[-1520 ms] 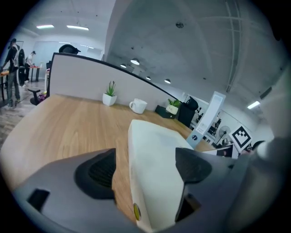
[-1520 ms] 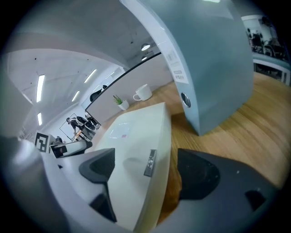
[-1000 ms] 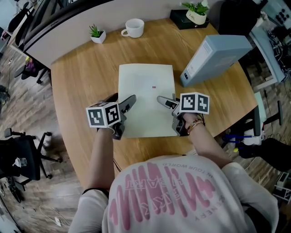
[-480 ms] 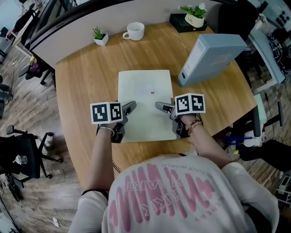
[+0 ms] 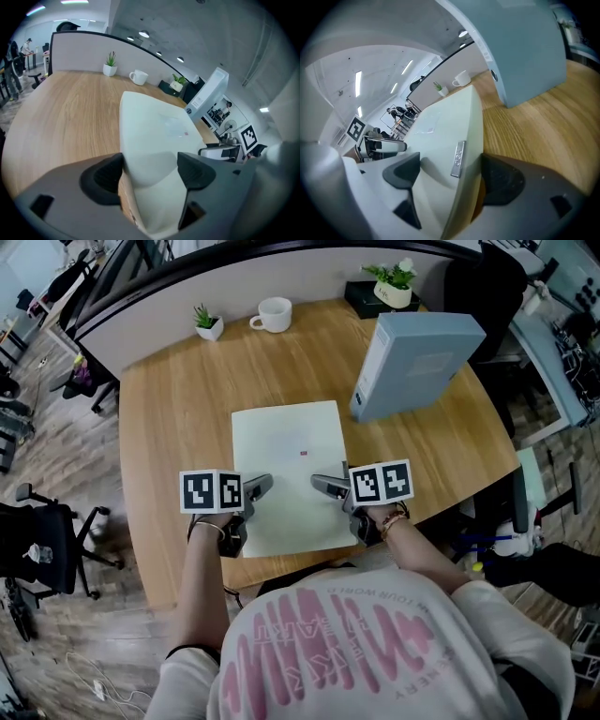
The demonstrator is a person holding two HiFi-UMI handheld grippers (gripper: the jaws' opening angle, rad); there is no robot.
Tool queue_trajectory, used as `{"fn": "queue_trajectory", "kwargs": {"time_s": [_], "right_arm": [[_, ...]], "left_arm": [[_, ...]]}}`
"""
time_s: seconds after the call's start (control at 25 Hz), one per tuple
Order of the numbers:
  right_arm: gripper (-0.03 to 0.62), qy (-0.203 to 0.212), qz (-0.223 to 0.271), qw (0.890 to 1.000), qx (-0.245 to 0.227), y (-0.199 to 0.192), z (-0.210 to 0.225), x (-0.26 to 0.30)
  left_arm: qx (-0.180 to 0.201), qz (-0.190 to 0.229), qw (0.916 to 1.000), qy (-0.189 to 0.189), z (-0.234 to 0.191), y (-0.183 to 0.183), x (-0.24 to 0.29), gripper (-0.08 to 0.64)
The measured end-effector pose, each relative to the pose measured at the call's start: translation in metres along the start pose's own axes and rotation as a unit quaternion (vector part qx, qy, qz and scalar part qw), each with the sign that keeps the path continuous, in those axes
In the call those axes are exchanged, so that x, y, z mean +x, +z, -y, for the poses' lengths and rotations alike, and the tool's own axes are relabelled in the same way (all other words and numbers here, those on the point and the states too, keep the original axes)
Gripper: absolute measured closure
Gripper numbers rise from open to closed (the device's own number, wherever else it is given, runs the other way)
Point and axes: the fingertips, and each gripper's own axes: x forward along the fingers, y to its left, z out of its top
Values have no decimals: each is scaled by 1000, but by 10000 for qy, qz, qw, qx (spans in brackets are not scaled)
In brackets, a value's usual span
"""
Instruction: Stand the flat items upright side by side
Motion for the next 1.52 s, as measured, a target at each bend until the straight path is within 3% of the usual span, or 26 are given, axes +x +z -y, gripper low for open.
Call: {"fn": "queue_trajectory", "kwargs": {"time_s": [0.24,0.4,0.72,0.96,1.24,1.52], "right_arm": [[176,177,154,9978,-625,-4,9,-51],[176,333,268,9946,-948,-11,18,-90],[173,383,860,9841,-1509,-7,31,-173],[172,101,1187,9739,-1931,-8,54,-229],[172,-409,1831,9588,-2135,13,77,-292],[172,-690,2392,9399,-2335,31,81,-339]], "left_arm": [[142,568,9979,281,57,-16,-17,193],[559,895,9932,493,103,-20,-28,193],[1599,1738,9680,849,200,-4,-56,183],[1849,2229,9545,708,262,-2,-58,184],[2436,2824,9265,489,330,16,-59,184],[2563,3177,9126,219,363,31,-63,186]]}}
